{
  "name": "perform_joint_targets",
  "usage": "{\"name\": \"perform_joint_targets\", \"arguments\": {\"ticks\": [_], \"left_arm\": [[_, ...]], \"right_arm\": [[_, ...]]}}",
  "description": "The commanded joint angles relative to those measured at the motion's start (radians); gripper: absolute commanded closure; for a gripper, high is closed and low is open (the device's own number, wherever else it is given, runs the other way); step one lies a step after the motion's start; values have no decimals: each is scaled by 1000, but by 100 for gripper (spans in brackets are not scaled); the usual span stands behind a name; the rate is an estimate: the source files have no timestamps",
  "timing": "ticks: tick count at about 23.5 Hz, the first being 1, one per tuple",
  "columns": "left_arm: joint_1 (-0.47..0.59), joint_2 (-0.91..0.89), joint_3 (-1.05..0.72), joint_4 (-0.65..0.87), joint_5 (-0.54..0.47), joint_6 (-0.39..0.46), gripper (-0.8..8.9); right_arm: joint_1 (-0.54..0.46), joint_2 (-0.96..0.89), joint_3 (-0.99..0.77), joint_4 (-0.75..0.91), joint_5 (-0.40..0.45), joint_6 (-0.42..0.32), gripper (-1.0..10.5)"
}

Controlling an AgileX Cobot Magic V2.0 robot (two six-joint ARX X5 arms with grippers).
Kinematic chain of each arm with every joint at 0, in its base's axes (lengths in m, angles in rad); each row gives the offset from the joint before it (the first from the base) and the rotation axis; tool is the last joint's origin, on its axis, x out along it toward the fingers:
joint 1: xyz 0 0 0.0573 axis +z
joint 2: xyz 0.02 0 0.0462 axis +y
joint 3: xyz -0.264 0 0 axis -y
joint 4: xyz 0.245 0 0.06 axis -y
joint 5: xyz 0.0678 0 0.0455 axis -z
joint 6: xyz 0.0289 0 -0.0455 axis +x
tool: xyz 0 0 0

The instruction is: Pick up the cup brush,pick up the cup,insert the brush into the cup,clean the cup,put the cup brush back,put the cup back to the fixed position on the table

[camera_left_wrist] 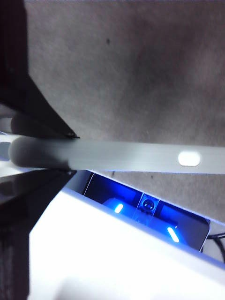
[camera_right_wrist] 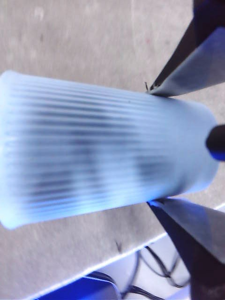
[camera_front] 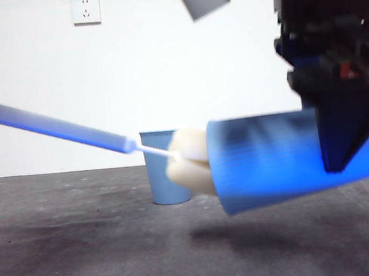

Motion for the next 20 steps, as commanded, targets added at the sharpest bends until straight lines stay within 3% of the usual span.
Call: {"name": "perform_joint_targets", "arguments": {"ticks": [1, 13, 17, 20], "left_arm": [[21, -35, -4, 1, -6, -24, 822], [79, -226, -4, -14, -47, -88, 822], [79, -313, -4, 23, -46, -160, 822], [79, -378, -4, 103, -47, -280, 822]], "right_arm": [[5, -34, 3, -12, 6, 32, 960], [4, -206, 3, -60, 108, 191, 959], [4, -286, 3, -12, 111, 264, 960], [4, -345, 3, 46, 118, 302, 960]]}}
